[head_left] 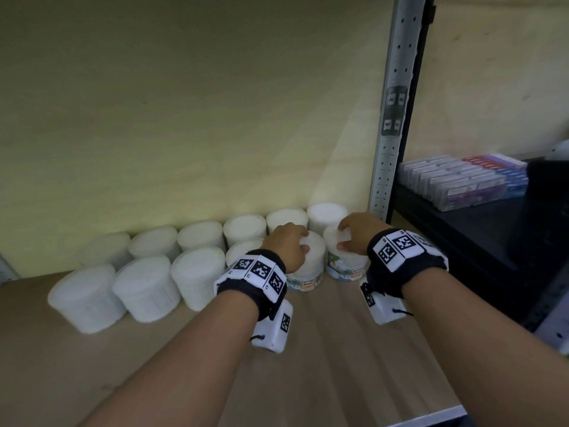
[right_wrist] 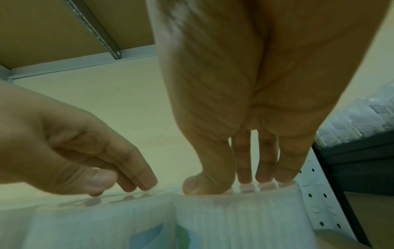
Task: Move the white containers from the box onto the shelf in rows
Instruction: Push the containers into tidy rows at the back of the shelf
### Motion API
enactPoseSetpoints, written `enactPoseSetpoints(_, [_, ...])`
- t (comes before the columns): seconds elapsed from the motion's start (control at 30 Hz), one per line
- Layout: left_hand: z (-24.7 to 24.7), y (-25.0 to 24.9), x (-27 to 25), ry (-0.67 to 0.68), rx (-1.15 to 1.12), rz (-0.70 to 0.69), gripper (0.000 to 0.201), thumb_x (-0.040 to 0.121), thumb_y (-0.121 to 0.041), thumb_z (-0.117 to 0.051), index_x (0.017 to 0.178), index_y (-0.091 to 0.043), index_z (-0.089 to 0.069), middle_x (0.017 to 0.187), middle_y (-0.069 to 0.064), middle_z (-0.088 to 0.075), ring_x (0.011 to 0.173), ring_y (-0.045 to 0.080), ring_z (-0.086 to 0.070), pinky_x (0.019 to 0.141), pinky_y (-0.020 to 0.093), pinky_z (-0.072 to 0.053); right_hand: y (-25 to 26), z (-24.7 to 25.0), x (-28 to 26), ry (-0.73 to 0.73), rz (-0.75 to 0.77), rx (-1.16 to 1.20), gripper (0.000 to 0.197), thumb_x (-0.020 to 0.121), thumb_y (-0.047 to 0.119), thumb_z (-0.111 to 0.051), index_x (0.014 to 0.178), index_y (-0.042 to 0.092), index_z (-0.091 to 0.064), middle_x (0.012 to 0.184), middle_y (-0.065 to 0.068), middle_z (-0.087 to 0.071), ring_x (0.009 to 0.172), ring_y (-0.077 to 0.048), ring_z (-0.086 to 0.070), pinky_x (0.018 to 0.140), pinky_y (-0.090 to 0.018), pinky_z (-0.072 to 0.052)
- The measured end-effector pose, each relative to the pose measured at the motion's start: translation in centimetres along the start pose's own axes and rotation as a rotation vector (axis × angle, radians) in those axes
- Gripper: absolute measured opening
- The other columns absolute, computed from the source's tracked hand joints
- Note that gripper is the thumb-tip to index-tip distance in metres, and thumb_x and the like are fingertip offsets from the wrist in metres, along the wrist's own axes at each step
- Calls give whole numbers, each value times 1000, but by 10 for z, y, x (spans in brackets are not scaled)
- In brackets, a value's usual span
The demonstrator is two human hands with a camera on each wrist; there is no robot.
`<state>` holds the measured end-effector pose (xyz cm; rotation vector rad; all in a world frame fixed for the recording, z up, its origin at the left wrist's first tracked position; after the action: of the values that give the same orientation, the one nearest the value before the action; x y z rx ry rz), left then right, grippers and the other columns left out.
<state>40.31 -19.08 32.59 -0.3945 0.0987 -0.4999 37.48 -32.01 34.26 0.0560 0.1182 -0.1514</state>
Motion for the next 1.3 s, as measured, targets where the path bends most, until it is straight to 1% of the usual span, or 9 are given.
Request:
enactPoseSetpoints(0.1, [3, -1, -2, -62, -8, -16, 51, 91, -34, -56, 137, -15, -44, 139, 8, -42, 130, 26, -39, 108, 40, -35, 1, 0, 0, -3, 2, 1, 52, 94, 38, -55, 137, 9, -49, 142, -10, -49, 131, -26, -46, 109, -34, -38])
enactPoseSetpoints(0.2, [-4, 1, -2, -49, 22, -3, 51, 89, -38, -58, 134, -15, -48, 136, 7, -43, 128, 25, -41, 106, 38, -38, 0, -1, 0, 2, 2, -5, 52, 94, 38, -55, 136, 8, -50, 141, -10, -49, 130, -26, -47, 109, -34, -39])
enactPoseSetpoints(0.37, [-3, 2, -1, -81, 2, 14, 49, 88, -36, -60, 130, -14, -51, 134, 6, -47, 126, 24, -44, 105, 39, -40, 0, -1, 1, 0, 4, -7, 54, 94, 39, -55, 139, 10, -47, 144, -9, -47, 132, -26, -45, 110, -35, -37])
enactPoseSetpoints(0.57, [-4, -1, -3, -85, 21, 24, 48, 89, -35, -59, 131, -13, -51, 133, 8, -47, 126, 26, -43, 104, 40, -40, 1, -2, -1, 3, 0, -8, 55, 94, 38, -54, 140, 9, -45, 145, -9, -44, 133, -25, -43, 111, -34, -35])
enactPoseSetpoints(0.73, [-6, -11, -12, -52, 122, -1, 47, 92, -34, -52, 134, -13, -48, 133, 10, -45, 125, 29, -41, 100, 41, -42, 1, -2, -10, 10, -12, 8, 58, 95, 39, -53, 144, 11, -41, 149, -8, -41, 136, -24, -40, 112, -32, -32])
enactPoseSetpoints(1.0, [-9, -25, -51, -46, 127, -21, 45, 91, -34, -53, 132, -14, -49, 130, 8, -46, 122, 27, -42, 96, 41, -43, 0, -6, -52, -16, -30, 22, 54, 94, 39, -54, 137, 7, -48, 139, -10, -51, 128, -25, -48, 107, -32, -39])
enactPoseSetpoints(1.13, [-9, -37, -79, -76, 97, -41, 42, 89, -34, -56, 126, -14, -52, 127, 5, -47, 119, 26, -44, 92, 39, -40, -6, -15, -78, 6, -55, 71, 58, 93, 39, -56, 142, 11, -43, 144, -8, -46, 132, -24, -44, 108, -31, -35])
enactPoseSetpoints(1.2, [-9, -43, -94, -85, 78, -53, 41, 88, -34, -57, 125, -13, -53, 127, 4, -48, 119, 26, -44, 94, 38, -39, -8, -17, -93, 15, -58, 77, 59, 93, 40, -55, 145, 13, -41, 147, -7, -43, 135, -24, -41, 110, -32, -33])
enactPoseSetpoints(1.3, [-12, -50, -115, -75, 69, -63, 41, 87, -35, -56, 123, -15, -54, 129, 4, -47, 124, 25, -40, 100, 41, -36, -10, -18, -116, 17, -62, 85, 58, 93, 40, -55, 145, 16, -41, 148, -6, -42, 136, -23, -40, 111, -32, -31])
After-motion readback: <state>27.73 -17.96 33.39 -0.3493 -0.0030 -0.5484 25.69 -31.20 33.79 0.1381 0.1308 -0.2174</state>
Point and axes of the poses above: each hand's wrist, its own x-axis towards the middle knuckle, its own z-axis out of the back of the hand, y = z × x, the point moved 10 cm from there along x, towards the middle knuckle
